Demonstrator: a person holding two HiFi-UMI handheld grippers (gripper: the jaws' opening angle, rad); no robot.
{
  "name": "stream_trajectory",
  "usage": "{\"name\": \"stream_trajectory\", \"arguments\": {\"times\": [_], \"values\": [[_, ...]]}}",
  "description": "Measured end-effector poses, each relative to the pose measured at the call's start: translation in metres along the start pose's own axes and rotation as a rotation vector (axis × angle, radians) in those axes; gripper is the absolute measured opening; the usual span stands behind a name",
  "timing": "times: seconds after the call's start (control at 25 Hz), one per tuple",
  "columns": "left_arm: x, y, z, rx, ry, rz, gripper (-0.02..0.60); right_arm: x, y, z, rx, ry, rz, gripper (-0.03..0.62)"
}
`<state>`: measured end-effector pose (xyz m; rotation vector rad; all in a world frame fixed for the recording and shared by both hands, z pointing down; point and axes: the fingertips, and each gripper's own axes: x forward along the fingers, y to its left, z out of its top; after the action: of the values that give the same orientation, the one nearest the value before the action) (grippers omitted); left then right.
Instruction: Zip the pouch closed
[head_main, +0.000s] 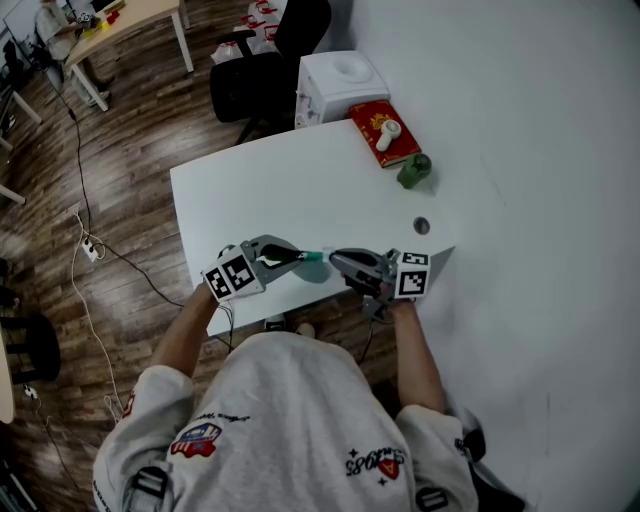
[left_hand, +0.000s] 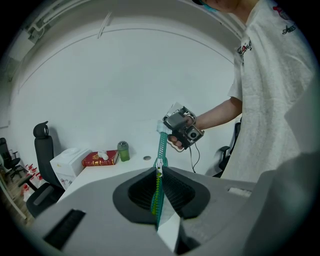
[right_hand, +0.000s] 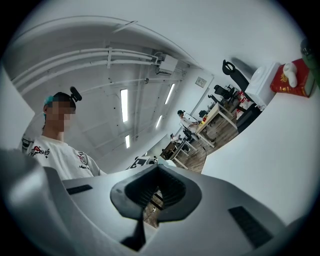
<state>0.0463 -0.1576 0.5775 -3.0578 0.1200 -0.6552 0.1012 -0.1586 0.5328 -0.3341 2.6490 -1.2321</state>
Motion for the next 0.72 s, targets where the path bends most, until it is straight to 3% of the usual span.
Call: {"name": "stream_trajectory", "arguments": {"times": [0.72], "values": [[-0.008, -0.008, -0.013, -0.013, 0.024, 0.013, 0.035, -0.006, 0.007, -0.007, 0.006, -0.017, -0.008, 0.003]]}}
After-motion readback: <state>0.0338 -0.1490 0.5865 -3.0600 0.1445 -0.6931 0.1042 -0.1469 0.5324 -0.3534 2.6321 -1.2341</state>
